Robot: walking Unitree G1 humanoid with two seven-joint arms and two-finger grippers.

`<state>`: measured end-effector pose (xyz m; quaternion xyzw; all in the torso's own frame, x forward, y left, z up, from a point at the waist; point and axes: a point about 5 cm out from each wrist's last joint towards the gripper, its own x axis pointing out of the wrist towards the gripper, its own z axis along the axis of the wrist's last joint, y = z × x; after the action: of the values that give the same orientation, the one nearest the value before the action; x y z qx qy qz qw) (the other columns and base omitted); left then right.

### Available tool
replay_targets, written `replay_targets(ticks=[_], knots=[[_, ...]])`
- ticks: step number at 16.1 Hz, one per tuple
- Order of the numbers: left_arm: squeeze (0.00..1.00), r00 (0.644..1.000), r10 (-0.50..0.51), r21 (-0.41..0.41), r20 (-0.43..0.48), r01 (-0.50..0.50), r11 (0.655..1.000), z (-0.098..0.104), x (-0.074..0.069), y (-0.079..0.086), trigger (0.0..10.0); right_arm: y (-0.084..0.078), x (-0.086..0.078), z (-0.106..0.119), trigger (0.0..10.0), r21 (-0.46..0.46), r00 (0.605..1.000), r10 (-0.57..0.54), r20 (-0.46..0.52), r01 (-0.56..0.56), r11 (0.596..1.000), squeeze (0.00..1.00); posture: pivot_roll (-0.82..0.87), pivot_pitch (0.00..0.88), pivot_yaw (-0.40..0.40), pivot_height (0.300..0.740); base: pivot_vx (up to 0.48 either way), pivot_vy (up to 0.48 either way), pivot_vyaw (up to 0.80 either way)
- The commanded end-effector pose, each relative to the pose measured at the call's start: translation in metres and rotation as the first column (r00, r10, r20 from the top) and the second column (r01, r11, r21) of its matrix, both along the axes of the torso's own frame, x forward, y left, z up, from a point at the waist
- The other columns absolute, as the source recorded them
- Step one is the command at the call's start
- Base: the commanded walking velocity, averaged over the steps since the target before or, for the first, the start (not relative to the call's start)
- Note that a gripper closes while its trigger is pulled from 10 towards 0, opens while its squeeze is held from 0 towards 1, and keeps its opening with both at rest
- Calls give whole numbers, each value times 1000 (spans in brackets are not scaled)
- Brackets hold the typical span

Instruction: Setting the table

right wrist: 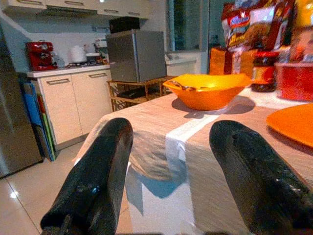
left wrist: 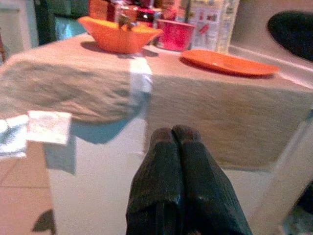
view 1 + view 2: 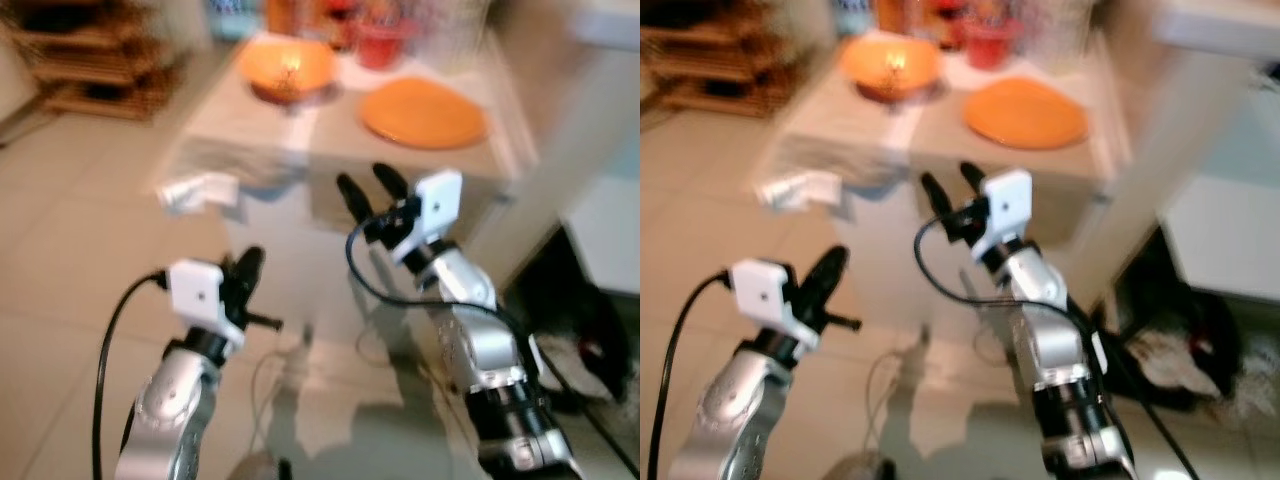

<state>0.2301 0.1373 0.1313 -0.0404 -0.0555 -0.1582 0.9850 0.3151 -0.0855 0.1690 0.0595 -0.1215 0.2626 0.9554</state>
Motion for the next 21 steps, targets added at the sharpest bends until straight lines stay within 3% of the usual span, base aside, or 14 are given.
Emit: replay_targets(ticks=[1, 4, 7, 10, 13, 15, 17, 21], knots=[[0, 1000, -15, 10, 22, 14, 1000, 7, 1, 0, 10000, 1, 2, 4, 10000, 29, 1000, -10, -10, 10, 1000, 0, -11, 98, -20, 740, 480, 0, 0], [0, 996, -70, 26, 64, 68, 997, 22, 2, -7, 10000, -13, 7, 14, 10000, 194, 998, -45, -52, 54, 980, 0, -7, 105, -14, 740, 480, 0, -267], [0, 990, -110, 32, 90, 107, 994, 32, 3, -10, 10000, -16, 5, 26, 10000, 283, 999, -13, -36, 22, 959, 0, -12, 111, -7, 740, 480, 0, -800], [0, 984, -134, 34, 118, 131, 991, 44, 4, -13, 10000, -12, -1, 31, 10000, 252, 1000, 4, -9, -2, 968, 0, -16, 114, -4, 740, 480, 0, -800], [0, 966, -208, 6, 151, 209, 978, 57, 0, -21, 10000, -14, 1, 28, 10000, 230, 998, -41, -41, 50, 972, 0, -15, 117, -5, 740, 431, 0, -267], [0, 932, -324, -5, 163, 329, 944, 65, -9, -29, 10000, -21, 5, 26, 10000, 192, 992, -111, -63, 122, 974, 0, -17, 120, -6, 740, 0, 0, 0], [0, 916, -368, 6, 158, 371, 929, 68, -13, -31, 10000, -24, 6, 25, 10000, 170, 987, -142, -75, 153, 973, 0, -19, 123, -9, 740, 0, 0, 0], [0, 920, -358, 20, 162, 360, 933, 74, -12, -31, 10000, -29, 14, 16, 10000, 131, 962, -219, -162, 241, 962, 0, -18, 126, -11, 740, 0, 0, -400]])
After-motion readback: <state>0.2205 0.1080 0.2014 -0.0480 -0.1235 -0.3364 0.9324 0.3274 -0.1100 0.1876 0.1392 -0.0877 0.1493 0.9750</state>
